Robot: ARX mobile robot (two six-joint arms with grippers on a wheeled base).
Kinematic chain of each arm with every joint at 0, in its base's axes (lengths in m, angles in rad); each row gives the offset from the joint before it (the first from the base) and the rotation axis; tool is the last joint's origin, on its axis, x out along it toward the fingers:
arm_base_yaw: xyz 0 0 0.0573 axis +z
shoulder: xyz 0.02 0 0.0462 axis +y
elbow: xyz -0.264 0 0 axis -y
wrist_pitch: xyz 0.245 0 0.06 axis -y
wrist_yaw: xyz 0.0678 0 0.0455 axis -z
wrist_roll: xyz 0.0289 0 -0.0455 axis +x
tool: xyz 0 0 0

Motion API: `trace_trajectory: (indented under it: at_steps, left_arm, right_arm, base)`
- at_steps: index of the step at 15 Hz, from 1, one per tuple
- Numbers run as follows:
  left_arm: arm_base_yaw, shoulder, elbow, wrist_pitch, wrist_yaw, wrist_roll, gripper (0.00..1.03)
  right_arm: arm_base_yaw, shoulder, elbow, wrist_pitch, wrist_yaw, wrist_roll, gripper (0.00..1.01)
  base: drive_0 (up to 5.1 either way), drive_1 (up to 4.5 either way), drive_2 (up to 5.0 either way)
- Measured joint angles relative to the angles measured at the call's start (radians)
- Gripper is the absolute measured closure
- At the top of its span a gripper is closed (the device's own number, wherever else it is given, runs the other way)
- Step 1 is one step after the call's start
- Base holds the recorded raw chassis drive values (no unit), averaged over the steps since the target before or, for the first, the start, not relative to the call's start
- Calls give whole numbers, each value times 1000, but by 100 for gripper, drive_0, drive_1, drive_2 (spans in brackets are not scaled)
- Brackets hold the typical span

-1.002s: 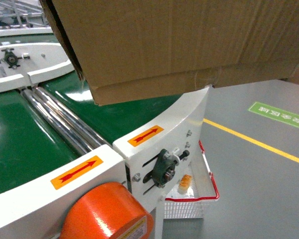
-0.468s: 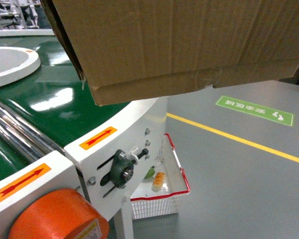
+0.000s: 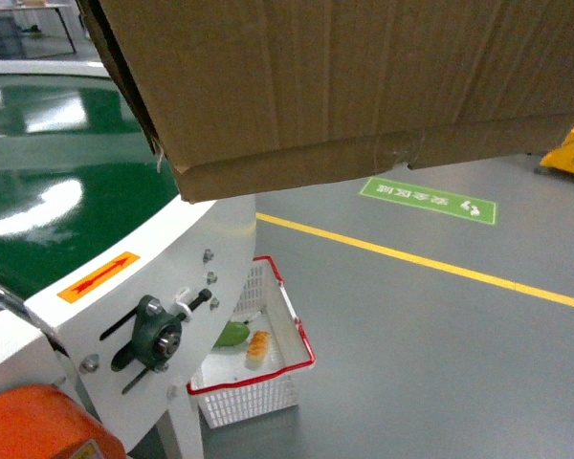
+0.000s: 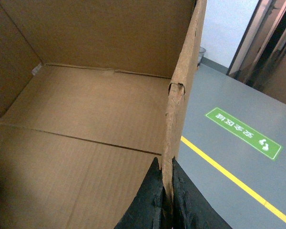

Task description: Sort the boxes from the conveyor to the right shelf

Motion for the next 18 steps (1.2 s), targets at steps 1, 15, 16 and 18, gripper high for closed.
trace_trajectory:
  at_steps: [1,15,16,18]
  left_arm:
    - [0,0,0,0,0,0,101]
    - [0,0,0,0,1,0,101]
    - [0,0,0,0,1,0,101]
    - [0,0,0,0,1,0,101]
  right_arm:
    - [0,0,0,0,0,0,99]
    - [0,0,0,0,0,0,99]
    - [0,0,0,0,0,0,99]
    - [0,0,0,0,0,0,99]
  base:
    - [-135,-135,-135]
    - [-143,-143,-143]
    - [-146,-146,-146]
    - [-146,-146,-146]
